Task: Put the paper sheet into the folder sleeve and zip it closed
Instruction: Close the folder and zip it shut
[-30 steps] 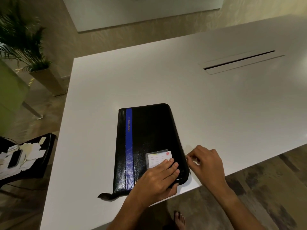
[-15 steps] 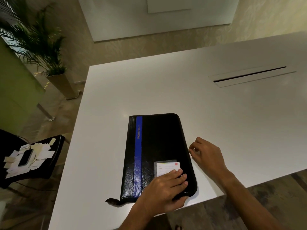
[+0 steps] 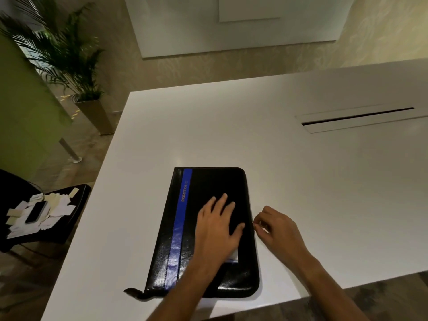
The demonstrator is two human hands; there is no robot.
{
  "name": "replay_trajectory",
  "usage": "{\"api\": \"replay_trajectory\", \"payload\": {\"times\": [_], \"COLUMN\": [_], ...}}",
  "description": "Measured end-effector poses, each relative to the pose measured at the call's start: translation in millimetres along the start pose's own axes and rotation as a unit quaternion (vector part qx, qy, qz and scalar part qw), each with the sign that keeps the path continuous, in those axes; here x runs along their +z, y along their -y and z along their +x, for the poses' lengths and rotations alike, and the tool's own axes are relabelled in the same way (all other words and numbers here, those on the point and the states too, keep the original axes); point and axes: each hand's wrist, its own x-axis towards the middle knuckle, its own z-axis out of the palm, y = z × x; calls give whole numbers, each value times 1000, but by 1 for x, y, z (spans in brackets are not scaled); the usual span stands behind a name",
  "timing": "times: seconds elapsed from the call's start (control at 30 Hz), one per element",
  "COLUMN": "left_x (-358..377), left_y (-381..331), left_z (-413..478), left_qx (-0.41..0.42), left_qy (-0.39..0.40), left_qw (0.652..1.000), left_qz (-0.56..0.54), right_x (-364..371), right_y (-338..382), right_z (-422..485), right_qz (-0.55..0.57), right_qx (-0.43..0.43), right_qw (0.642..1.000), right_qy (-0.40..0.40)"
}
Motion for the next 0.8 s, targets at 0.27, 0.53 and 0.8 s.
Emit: {"api": "replay_trajectory", "payload": {"times": [0.27,0.53,0.8], "left_x": [18,30,49], "left_y": [42,67,50], "left_z": [110,135,116], "left_qx": [-63,-54,12], "left_qy": [99,95,95], "left_qw": [991,990,990], "left_qz": [68,85,103], "right_x": [-1,-2,-1], "right_y": [-10,-12,-18], "right_z": [-1,11,20], "right_qz": [53,44,-3], "right_qx": [-13,1,23], "right_qw": [998,998,1000], "right_qy": [20,36,19]}}
